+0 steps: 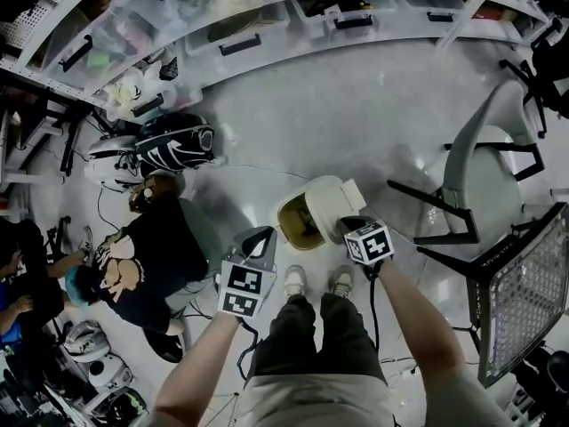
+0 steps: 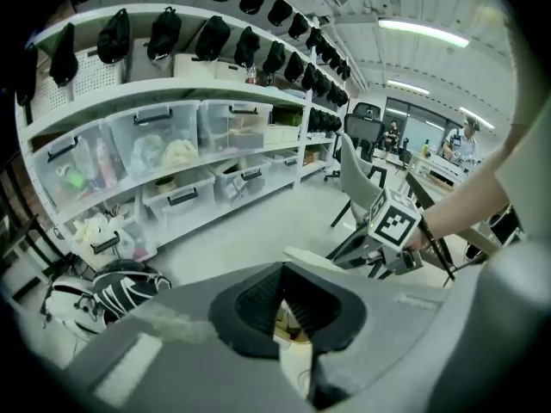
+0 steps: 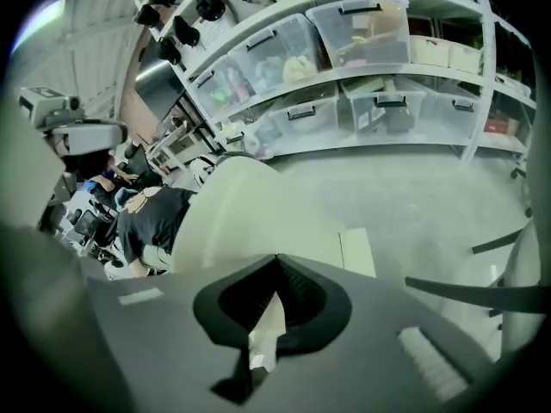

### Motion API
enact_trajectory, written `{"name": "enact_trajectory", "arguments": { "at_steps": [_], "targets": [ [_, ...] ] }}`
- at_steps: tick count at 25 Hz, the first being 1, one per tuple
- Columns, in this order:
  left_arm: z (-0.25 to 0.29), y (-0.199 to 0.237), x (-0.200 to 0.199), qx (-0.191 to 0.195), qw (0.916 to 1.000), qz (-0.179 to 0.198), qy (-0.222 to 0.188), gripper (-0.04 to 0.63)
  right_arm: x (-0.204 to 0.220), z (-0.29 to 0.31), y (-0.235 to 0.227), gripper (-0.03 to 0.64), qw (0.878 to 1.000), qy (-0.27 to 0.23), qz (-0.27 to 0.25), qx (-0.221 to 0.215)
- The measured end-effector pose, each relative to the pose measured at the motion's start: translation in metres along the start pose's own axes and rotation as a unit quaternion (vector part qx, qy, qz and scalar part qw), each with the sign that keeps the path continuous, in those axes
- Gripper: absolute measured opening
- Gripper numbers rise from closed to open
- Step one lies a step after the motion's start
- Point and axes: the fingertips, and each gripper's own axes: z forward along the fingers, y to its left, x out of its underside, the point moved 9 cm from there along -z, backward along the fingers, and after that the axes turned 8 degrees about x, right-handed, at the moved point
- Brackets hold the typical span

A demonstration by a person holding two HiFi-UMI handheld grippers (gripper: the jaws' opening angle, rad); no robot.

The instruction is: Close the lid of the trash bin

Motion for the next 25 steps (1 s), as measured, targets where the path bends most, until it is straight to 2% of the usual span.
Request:
{"name": "enact_trajectory", "arguments": {
  "at_steps": [4,7,12,15,18,22,25],
  "targets": [
    [0.010,0.008,0.040,0.001,0.9995,-0.024,0.021,0.002,0.012,0.041,0.016,0.003,1.000,0.013,0.004,0.000],
    [0.018,0.016,0.071,0.001,0.9988,-0.037,0.032,0.002,0.022,0.074,0.030,0.003,0.999,0.032,-0.012,-0.007],
    [0.024,0.025,0.105,0.000,0.9973,-0.056,0.047,0.002,0.041,0.116,0.041,0.003,0.998,0.057,-0.016,0.005],
    [0.030,0.030,0.121,-0.003,0.9968,-0.062,0.051,0.002,0.045,0.138,0.046,0.003,0.996,0.051,-0.058,0.034],
    [0.029,0.033,0.126,-0.005,0.9964,-0.068,0.051,0.003,0.040,0.141,0.055,0.004,0.994,0.037,-0.088,0.053],
    [0.022,0.027,0.113,0.002,0.9972,-0.058,0.047,0.002,0.041,0.120,0.049,0.003,0.995,0.048,-0.055,0.061],
    [0.009,0.025,0.095,0.004,0.9980,-0.047,0.041,0.002,0.026,0.084,0.051,0.003,0.998,0.019,-0.029,0.050]
  ]
}}
